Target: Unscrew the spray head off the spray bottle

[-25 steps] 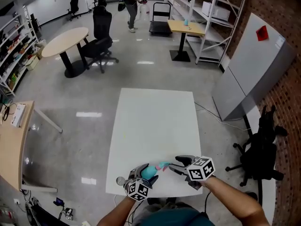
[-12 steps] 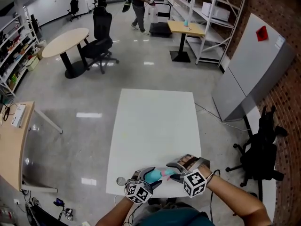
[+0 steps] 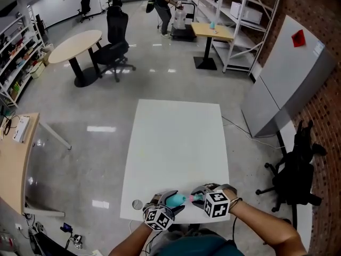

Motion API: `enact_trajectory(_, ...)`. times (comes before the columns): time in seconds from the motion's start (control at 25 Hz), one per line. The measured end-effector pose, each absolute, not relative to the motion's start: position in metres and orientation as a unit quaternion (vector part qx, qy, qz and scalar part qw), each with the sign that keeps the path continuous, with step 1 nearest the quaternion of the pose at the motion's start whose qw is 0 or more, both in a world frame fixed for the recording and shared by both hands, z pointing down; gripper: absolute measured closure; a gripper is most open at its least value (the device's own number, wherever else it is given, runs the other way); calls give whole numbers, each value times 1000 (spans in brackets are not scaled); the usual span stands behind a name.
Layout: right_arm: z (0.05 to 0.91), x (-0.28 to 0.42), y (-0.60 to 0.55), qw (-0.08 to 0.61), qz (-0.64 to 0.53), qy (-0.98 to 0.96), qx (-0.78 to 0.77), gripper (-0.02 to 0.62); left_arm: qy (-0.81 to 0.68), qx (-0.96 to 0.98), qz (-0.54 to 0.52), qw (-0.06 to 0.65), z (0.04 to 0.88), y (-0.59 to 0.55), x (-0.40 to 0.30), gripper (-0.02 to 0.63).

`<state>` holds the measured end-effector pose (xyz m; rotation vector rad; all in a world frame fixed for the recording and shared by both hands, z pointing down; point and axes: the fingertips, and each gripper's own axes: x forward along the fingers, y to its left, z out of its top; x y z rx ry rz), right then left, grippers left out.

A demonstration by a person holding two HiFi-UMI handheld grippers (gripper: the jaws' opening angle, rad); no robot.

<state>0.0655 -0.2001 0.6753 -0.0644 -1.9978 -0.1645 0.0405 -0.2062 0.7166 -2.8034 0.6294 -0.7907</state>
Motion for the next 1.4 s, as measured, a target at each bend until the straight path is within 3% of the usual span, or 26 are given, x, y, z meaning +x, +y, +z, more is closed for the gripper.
enact_trajectory(0.16, 670, 92, -233, 510, -21, -856, 85, 460, 278, -930, -239, 28, 727, -225, 19, 262)
enact_trajectory(0.4, 715, 132, -243, 317, 369, -830, 274, 460, 382, -911, -152, -35, 721, -255, -16, 262)
enact_trajectory(0.52, 752, 131, -233, 264, 459, -794, 299, 463, 394, -909, -127, -43, 725, -253, -21, 262)
enact_trajectory(0.8, 780, 123, -235, 224, 493, -776, 323, 463, 388, -913, -119, -52, 730, -240, -22, 262)
enact_trajectory(1.04, 782, 123, -228, 232, 492, -776, 321, 460, 376, -919, -104, -54, 710, -230, -24, 235)
enact_trajectory(1.4, 772, 126, -207, 281, 396, -816, 314, 351, 403, -909, -105, -30, 682, -213, -59, 235)
